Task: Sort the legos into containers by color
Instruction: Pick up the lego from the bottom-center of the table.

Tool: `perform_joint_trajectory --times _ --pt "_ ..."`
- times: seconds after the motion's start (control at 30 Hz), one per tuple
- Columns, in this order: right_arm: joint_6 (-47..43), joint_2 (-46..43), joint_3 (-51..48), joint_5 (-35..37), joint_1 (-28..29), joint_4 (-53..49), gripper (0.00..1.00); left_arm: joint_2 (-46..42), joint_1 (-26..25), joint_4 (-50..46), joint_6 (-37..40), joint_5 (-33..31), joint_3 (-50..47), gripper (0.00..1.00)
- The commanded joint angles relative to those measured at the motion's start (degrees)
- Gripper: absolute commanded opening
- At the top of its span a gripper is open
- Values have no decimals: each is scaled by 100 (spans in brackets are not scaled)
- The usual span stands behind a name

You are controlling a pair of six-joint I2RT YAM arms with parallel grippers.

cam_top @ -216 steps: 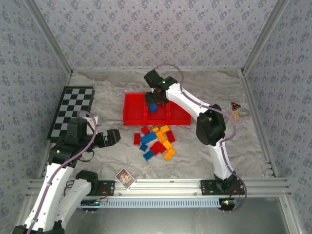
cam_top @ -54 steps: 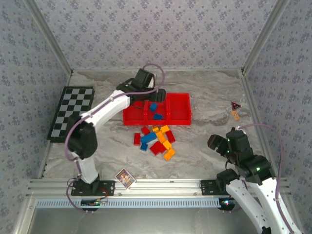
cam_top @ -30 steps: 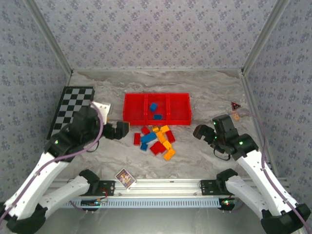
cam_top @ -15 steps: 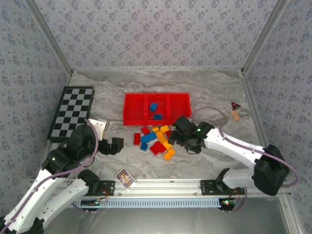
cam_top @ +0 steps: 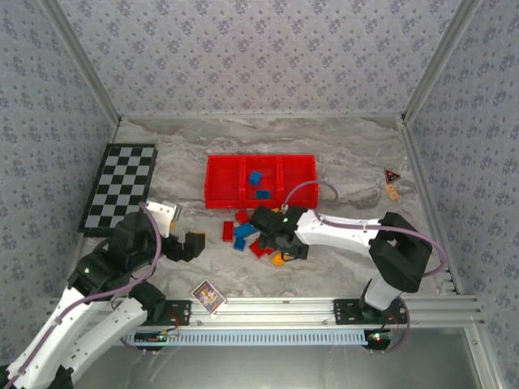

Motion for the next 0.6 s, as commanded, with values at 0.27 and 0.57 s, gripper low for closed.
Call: perform_joint_trajectory --times 0.27,0.57 --pt "331 132 -16 288 218 -309 85 -67 -32 132 124 68 -16 100" --pt "243 231 -157 291 331 -250 77 64 -32 119 124 41 -10 100"
